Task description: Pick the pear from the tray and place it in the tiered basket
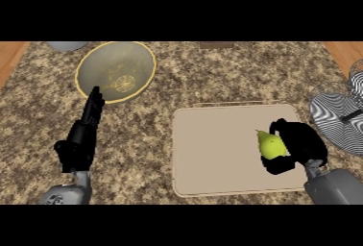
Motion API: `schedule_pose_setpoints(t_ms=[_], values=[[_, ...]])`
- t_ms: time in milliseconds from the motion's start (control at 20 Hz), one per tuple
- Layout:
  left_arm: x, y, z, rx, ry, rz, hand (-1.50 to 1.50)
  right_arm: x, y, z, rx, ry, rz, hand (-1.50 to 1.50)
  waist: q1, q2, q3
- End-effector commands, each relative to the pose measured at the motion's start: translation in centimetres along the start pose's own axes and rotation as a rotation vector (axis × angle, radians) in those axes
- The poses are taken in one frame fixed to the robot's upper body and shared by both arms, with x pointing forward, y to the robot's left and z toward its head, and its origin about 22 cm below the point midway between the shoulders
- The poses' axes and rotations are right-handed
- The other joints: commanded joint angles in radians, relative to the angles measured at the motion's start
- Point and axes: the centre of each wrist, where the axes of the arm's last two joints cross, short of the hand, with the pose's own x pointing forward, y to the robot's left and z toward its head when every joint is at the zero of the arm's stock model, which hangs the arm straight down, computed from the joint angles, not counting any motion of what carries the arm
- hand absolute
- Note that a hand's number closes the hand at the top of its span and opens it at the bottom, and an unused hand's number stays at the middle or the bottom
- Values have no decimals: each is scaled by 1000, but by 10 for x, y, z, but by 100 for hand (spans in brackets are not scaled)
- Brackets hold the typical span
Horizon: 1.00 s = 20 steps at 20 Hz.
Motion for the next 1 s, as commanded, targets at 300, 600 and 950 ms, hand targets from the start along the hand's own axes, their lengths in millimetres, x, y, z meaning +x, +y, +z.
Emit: schedule_pose_setpoints(t_ms=[300, 600, 950], values=[[11, 8, -4, 9, 0, 4, 0, -57, -50, 116, -306, 170, 124, 150, -18, 12, 4], [-1, 7, 5, -2, -7, -10, 0, -61, -124, 179, -465, 198, 61, 150, -5, 16, 4], [15, 0, -7, -15, -11, 10, 0, -76, -177, 236, -512, 243, -6, 150, 6, 18, 4]])
